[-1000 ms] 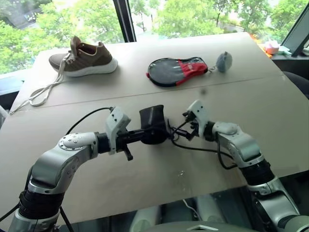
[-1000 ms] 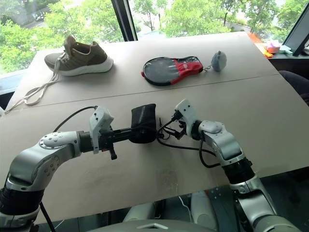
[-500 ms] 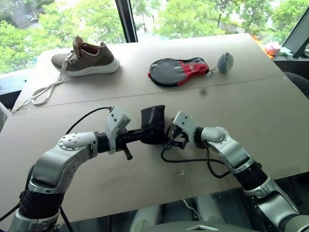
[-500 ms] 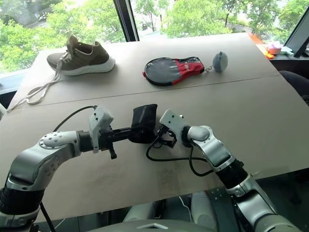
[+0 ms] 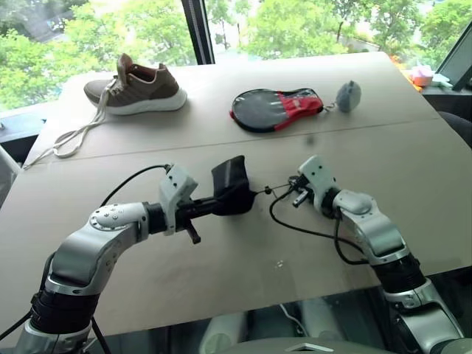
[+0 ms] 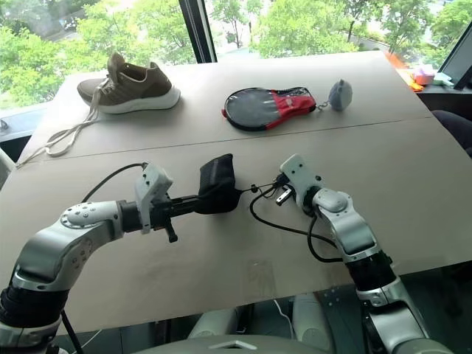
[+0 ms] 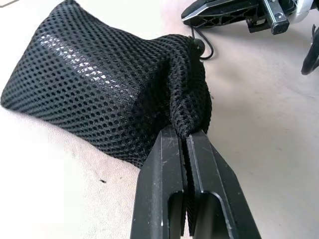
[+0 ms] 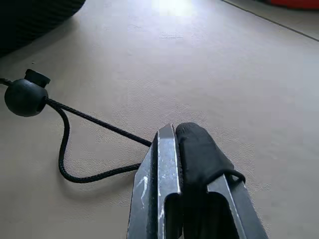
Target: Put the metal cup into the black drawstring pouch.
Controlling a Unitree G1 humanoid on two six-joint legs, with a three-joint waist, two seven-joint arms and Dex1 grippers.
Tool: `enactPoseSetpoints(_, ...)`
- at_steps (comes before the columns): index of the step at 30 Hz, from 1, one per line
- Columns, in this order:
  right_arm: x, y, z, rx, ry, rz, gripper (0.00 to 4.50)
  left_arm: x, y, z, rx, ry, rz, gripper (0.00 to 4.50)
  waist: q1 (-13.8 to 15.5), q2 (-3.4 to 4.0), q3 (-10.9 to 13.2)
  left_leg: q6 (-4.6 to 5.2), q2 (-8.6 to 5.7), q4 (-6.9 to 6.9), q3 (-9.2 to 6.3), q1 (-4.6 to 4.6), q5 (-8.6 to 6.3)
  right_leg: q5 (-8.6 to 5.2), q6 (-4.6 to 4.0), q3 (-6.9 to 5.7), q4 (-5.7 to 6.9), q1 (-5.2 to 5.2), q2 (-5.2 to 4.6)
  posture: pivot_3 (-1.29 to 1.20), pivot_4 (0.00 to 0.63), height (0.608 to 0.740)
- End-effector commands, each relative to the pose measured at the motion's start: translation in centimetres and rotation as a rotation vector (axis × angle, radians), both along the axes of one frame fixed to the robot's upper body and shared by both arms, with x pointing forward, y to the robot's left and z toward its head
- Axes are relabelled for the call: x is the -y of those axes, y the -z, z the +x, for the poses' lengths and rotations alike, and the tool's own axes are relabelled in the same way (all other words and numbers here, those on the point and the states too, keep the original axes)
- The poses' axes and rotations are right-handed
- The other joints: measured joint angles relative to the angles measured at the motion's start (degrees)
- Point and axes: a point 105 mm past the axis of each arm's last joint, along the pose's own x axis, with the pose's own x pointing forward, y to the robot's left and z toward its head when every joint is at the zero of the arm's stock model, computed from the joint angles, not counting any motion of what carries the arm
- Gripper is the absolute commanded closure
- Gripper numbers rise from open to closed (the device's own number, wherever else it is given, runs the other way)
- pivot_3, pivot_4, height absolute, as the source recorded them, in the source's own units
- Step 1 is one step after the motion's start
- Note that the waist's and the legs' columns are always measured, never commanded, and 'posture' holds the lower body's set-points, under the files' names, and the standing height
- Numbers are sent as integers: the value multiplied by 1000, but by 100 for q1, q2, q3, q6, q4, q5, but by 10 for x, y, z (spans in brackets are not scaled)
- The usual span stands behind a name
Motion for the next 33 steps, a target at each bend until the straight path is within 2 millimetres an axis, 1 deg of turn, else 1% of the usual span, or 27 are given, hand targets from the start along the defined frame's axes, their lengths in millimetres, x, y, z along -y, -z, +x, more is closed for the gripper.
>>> enactPoseSetpoints(1, 20, -1, 4, 27, 93, -9, 4472, 1, -6, 3, 36, 4, 0, 4500, 3, 0, 0, 0, 0, 0, 0, 0, 0, 0, 0, 0, -1, 0, 0, 0, 150, 740)
enactPoseSetpoints(3, 22, -2, 6, 42, 110, 1, 4472, 3, -5, 4, 38, 8, -1, 4500, 2, 0, 0, 0, 0, 0, 1, 0, 0, 0, 0, 0, -1, 0, 0, 0, 150, 740)
enactPoseSetpoints(6, 19, -11, 8, 67, 121, 56, 4472, 7, -4, 4, 17, 1, -17, 4500, 1, 0, 0, 0, 0, 0, 0, 0, 0, 0, 0, 0, 0, 0, 0, 0, 150, 740)
enactPoseSetpoints(7, 18, -15, 9, 83, 119, 78, 4472, 7, -5, 5, 16, -4, -35, 4500, 3, 0, 0, 0, 0, 0, 0, 0, 0, 0, 0, 0, 0, 0, 0, 0, 150, 740)
enactPoseSetpoints(10, 11, -33, 9, 158, 87, 134, 4472, 4, -20, 16, 37, -54, -116, 4500, 3, 0, 1, 0, 0, 0, 0, -1, 0, 0, 0, -1, 0, -1, 0, 0, 150, 740)
enactPoseSetpoints(13, 7, -50, 8, 232, 54, 177, 4500, 8, -27, 8, -2, 5, -150, 3662, -32, 0, 1, 0, 1, 0, 2, -1, 0, 0, 0, -1, 4, -2, 3, 0, 150, 740)
enactPoseSetpoints(14, 6, -53, 8, 240, 42, 189, 4500, 6, -27, 11, 15, -16, -140, 3281, -51, 0, 1, 0, 1, -1, 8, -1, 0, 0, 0, 0, 7, -3, 3, 0, 150, 740)
enactPoseSetpoints(16, 6, -53, 6, 220, 27, 197, 4500, 3, -24, 14, 21, -49, -119, 2430, -81, 0, 1, 0, 1, -2, 9, -1, 0, 0, 0, -1, 5, -3, 2, 0, 150, 740)
enactPoseSetpoints(18, 1, -53, 0, 199, -27, 203, 4500, 4, -21, 12, 22, -39, -105, 1319, -93, 0, 1, 0, 1, -2, 8, -1, 0, 0, 0, -1, 5, -3, 2, 0, 150, 740)
enactPoseSetpoints(19, -4, -53, -4, 192, -64, 202, 4500, 4, -20, 12, 21, -37, -105, 905, -96, 0, 1, 0, 1, -2, 8, -2, 0, 0, 0, -1, 5, -3, 2, 0, 150, 740)
enactPoseSetpoints(20, -7, -53, -7, 186, -95, 199, 4500, 5, -20, 12, 21, -38, -106, 375, -99, 0, 1, 0, 1, -2, 7, -1, 0, 0, 0, -1, 6, -3, 2, 0, 150, 740)
enactPoseSetpoints(21, -11, -52, -11, 173, -119, 192, 4500, 5, -18, 11, 16, -35, -99, 78, -103, 0, 1, 0, 1, -1, 7, -1, 0, 0, 0, 0, 6, -3, 2, 0, 150, 740)
enactPoseSetpoints(25, -15, -48, -14, 154, -143, 165, 4500, 3, -16, 10, 16, -33, -70, 78, -112, 0, 1, 0, 1, -1, 7, -1, 0, 0, 0, 0, 6, -2, 2, 0, 150, 740)
enactPoseSetpoints(27, -16, -47, -14, 153, -145, 158, 4500, -2, -14, 10, 14, -49, -51, 78, -111, 0, 1, 0, 1, -1, 7, -2, 0, 0, 0, 0, 6, -3, 2, 0, 150, 740)
enactPoseSetpoints(31, -27, -48, -14, 147, -175, 151, 4500, -27, -4, 14, 7, -125, 8, 78, -126, 1, 2, 0, 1, -2, 8, -1, 0, 0, 0, 0, 6, -3, 2, 0, 150, 740)
enactPoseSetpoints(33, -32, -47, -14, 140, -185, 150, 4500, -38, -5, 18, 27, -160, 25, 78, -130, 1, 2, 0, 2, -2, 7, -1, 0, 0, 0, 0, 6, -4, 3, 0, 150, 740)
